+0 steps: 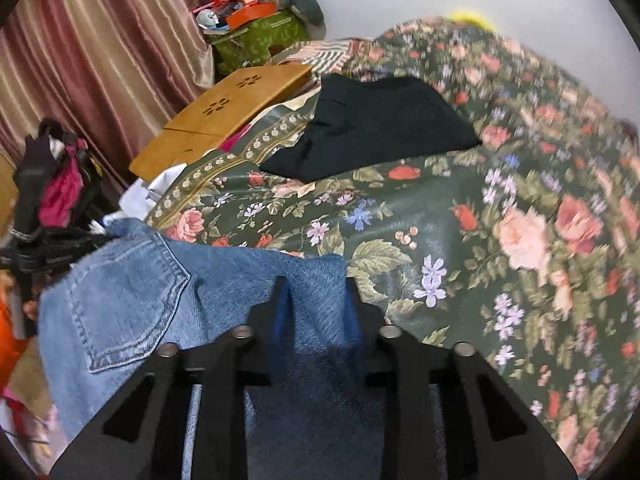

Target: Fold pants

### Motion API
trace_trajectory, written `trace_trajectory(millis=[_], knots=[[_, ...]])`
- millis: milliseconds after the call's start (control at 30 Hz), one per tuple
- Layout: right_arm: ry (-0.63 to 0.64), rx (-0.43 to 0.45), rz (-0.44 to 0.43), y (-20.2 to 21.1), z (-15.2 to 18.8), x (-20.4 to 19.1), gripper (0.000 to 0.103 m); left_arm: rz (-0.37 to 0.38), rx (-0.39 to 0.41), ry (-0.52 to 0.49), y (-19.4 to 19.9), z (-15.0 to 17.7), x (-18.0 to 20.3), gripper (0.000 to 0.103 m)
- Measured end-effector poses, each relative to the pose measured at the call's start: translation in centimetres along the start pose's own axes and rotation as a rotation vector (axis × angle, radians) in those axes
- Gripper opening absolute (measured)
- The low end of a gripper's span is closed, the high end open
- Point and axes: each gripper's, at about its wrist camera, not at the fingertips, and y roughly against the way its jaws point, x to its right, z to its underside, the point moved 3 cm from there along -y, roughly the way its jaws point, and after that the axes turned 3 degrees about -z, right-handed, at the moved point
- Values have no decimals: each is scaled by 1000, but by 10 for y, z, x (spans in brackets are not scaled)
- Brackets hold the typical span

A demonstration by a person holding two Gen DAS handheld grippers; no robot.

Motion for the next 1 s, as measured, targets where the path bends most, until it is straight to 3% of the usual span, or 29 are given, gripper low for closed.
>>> trace_trajectory(millis=[67,200,367,433,500,567,667,800,900,1000], knots=[[23,13,32,2,-4,-2,10,-105,55,-25,13,-5,-6,2],[23,21,92,-4,-13,1,9,-107,74,-2,20,-16,-24,4],[-44,-46,78,-8,-20,6,16,-108,-18,-67,7,-17,-22,11],[-78,-61,69,5,-22,5,18,-92,-9,-59,19,-12,-23,20],[-83,-46,59,20,-19,1,25,-53,31,-45,36,-4,-25,55],[-87,-21,43,39,-14,-4,31,-52,81,-31,56,4,-27,70],[-90,-1,17,61,-6,-18,35,-3,74,-14,74,22,-26,74],[-53,4,-37,75,6,-50,52,39,16,43,73,47,-25,76],[-31,19,-54,79,18,-71,52,72,26,84,77,64,-23,76],[-50,12,-54,75,33,-76,52,42,64,45,81,80,-18,76]])
